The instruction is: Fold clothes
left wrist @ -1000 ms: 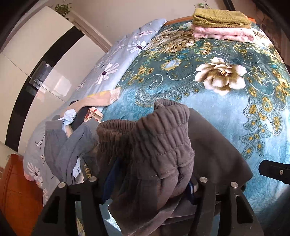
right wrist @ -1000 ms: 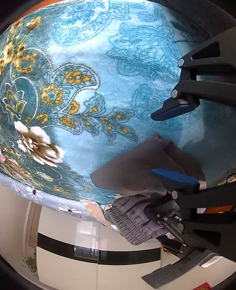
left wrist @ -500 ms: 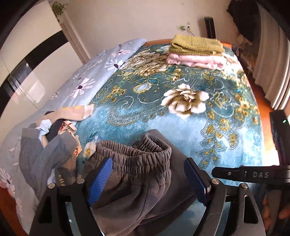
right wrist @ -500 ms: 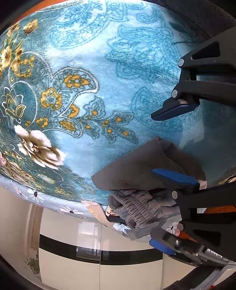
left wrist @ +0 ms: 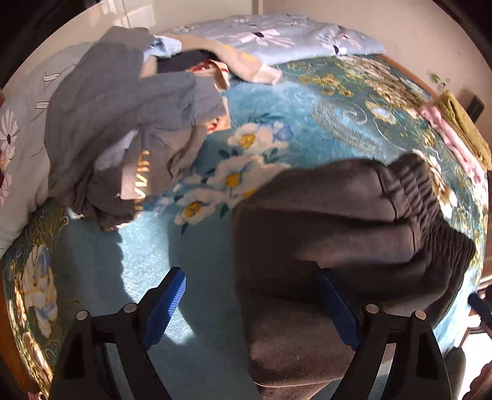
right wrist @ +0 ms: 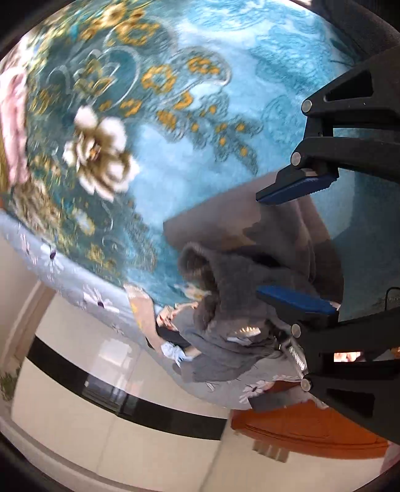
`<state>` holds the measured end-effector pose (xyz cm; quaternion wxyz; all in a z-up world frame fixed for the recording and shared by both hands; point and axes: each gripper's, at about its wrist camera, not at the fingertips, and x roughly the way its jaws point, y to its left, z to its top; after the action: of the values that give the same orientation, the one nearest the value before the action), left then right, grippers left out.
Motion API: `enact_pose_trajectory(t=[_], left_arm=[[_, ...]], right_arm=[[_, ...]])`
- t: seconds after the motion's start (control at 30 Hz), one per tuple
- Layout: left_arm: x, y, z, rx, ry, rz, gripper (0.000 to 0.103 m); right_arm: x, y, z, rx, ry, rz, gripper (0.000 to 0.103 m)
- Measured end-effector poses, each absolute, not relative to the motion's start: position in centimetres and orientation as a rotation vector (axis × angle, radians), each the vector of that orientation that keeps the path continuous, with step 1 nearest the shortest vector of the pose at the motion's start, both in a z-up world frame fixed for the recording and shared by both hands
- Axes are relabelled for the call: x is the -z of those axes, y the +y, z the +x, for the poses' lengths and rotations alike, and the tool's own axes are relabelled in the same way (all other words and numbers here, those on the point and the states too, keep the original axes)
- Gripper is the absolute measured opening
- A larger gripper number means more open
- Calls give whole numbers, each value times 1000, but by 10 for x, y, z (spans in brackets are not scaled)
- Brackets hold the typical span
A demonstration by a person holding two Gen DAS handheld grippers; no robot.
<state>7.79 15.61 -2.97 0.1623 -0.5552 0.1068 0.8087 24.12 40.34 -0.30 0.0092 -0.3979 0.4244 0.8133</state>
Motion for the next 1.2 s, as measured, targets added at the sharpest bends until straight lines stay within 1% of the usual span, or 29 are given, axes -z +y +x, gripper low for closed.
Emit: enact_pose_trajectory(t=[0.03,0.07,0.13,0.27,0.33,0.47,0.6,0.73,0.8,0.87,0.9,0.93,1.0,1.07,1.2], left_arm=[[34,161,84,-2287,320,-1580,89],[38,166,88,-2266,337,-1571,89],[39,175,91,-2221,358,-1560,89],[44,184,97,-2180,384,-1542,89],[45,183,98,-2167,388,-1532,89],[48,173,92,-2127,324,-1551,89],[48,165,91,-2097,279,-1565,89],[46,144,83,-2060,105,-1654,89],[43,131,79,-2063,43,-1676,89],[38,118,75,-2082,-2,-1685,89],[37,111,72,-2089,-21,-1690,89],[36,106,69,-2097,-35,-1699,89],[38,96,64,-2119,-58,-1723,89],[39,87,59,-2136,-90,-1746,89],[31,73,55,-2148,-158,-1720,89]], right_arm=[[-6,396,230,-2597,1268,-1262,65],[-14,389,218,-2650,1210,-1281,70],[-27,375,194,-2743,1099,-1325,70],[-20,357,149,-2765,951,-1471,70],[-6,355,134,-2726,924,-1545,70],[17,353,107,-2667,861,-1674,70],[28,348,92,-2646,854,-1744,70],[21,340,94,-2682,857,-1729,70],[16,337,98,-2703,866,-1711,61],[14,337,102,-2713,862,-1707,40],[14,337,104,-2713,865,-1708,35],[16,338,105,-2702,871,-1716,26],[17,337,108,-2685,878,-1728,23],[13,335,112,-2693,898,-1713,18],[-7,354,128,-2725,1042,-1563,14]])
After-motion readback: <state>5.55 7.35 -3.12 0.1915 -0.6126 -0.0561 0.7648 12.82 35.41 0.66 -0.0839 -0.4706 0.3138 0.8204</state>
